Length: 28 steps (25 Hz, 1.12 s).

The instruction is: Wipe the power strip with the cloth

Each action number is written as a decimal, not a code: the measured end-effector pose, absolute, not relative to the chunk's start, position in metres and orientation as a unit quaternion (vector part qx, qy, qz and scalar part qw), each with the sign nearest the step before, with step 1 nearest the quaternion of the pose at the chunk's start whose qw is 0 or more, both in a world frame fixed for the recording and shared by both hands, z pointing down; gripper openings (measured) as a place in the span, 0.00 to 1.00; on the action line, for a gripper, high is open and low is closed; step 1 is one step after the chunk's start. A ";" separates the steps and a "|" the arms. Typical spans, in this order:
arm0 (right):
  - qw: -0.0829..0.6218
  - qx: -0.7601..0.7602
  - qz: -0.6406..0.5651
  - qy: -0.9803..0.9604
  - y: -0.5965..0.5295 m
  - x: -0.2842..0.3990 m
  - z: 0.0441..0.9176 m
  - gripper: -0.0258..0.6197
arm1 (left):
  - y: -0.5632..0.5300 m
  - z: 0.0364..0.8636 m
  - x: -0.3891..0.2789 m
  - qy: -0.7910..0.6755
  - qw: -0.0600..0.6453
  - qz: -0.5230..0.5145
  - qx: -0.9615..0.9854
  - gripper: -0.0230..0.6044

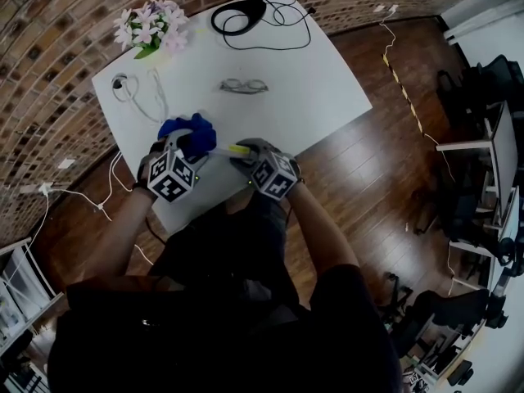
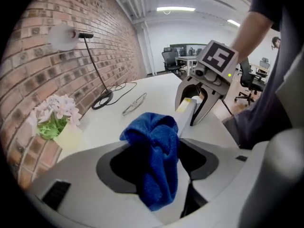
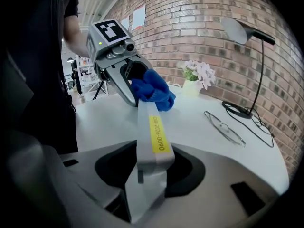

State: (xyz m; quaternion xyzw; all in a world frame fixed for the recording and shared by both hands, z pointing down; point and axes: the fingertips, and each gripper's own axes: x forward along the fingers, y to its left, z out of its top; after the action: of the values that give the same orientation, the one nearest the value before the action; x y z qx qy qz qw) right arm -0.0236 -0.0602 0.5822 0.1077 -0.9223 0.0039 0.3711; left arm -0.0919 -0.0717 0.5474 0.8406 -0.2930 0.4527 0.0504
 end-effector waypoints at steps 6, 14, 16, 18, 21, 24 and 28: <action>0.359 0.117 0.008 -0.926 -0.059 -0.026 0.583 0.31 | -0.066 0.536 -0.101 -0.293 0.038 0.482 0.825 0.29; 0.378 0.097 -0.004 -0.921 -0.060 -0.024 0.582 0.31 | -0.090 0.529 -0.119 -0.382 0.260 0.350 0.815 0.21; 0.383 0.068 -0.012 -0.921 -0.061 -0.024 0.583 0.31 | -0.093 0.529 -0.121 -0.403 0.297 0.331 0.800 0.21; 0.385 0.044 -0.015 -0.922 -0.061 -0.024 0.584 0.31 | -0.096 0.531 -0.128 -0.428 0.321 0.318 0.782 0.21; 0.391 0.033 -0.013 -0.920 -0.066 -0.025 0.585 0.31 | -0.103 0.532 -0.150 -0.473 0.326 0.313 0.757 0.21; 0.394 0.027 -0.012 -0.919 -0.072 -0.024 0.584 0.31 | -0.106 0.533 -0.160 -0.494 0.330 0.304 0.744 0.21; 0.386 0.039 0.005 -0.922 -0.075 -0.023 0.584 0.30 | -0.107 0.537 -0.159 -0.511 0.314 0.308 0.739 0.21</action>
State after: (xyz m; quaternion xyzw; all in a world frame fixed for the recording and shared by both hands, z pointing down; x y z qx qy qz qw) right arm -0.0232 -0.0753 0.5838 0.0394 -0.9217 0.0053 0.3859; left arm -0.1593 -0.1065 0.5375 0.7390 -0.5106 0.3076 0.3139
